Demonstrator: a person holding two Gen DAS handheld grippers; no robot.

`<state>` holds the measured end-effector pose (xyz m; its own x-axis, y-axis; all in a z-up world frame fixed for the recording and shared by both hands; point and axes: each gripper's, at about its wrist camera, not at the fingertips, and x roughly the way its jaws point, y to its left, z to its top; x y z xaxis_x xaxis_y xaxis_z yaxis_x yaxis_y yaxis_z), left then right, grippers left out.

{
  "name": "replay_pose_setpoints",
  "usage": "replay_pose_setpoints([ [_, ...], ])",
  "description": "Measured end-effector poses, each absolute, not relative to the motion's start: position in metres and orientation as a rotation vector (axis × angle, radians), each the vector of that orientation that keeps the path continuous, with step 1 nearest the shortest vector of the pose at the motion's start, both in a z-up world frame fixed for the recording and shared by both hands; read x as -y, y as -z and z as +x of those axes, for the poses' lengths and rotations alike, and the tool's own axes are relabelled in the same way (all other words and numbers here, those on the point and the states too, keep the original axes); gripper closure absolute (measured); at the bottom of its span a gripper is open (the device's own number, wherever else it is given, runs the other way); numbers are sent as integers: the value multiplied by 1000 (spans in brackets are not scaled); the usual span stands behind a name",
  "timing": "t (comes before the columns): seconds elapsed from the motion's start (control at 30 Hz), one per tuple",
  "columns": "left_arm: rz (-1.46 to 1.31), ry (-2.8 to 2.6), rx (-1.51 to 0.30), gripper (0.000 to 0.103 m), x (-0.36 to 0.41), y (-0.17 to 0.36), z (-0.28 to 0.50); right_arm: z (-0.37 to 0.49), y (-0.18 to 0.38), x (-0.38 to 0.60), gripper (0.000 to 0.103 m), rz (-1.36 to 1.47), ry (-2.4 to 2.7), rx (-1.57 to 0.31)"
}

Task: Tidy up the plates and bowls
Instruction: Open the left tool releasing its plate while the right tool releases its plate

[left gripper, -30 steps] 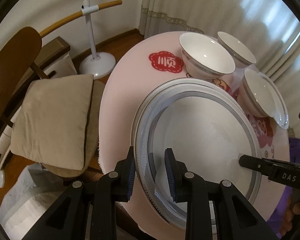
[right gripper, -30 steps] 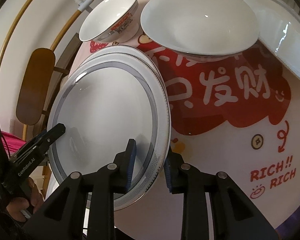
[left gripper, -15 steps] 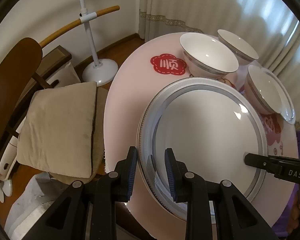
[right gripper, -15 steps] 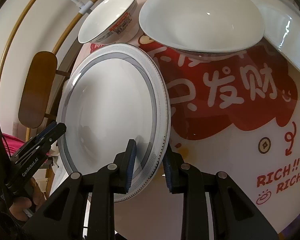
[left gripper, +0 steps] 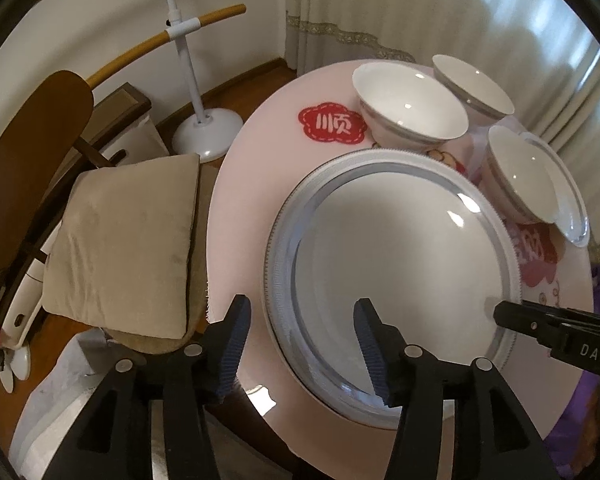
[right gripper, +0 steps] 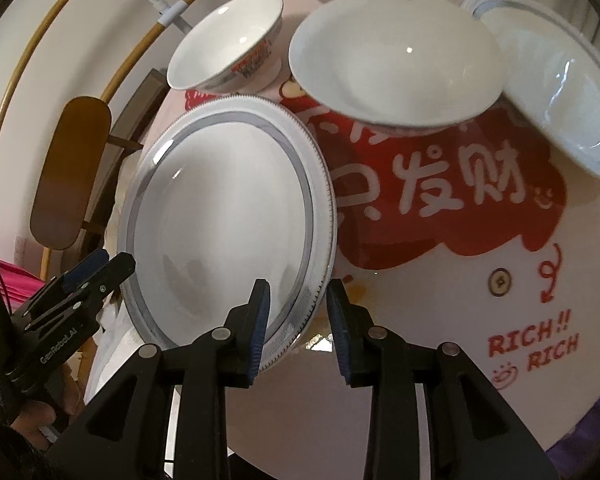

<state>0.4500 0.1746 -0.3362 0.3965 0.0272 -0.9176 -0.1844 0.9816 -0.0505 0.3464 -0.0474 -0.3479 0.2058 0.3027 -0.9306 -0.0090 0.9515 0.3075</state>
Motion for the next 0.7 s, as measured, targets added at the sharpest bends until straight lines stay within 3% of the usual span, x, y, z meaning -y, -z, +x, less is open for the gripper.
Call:
replay_pose_setpoints([
  [0.33,-109,-56,-1070,39,-132,294,446,327,299,60,70,190,-183,-1233],
  [0.47,-104,1,-1054,36,-109,281,444,317,276,78,55,194,-153,-1182],
  [0.7,-79,52,-1031,30,-85,260,433,302,249,103,54,220,-112,-1136],
])
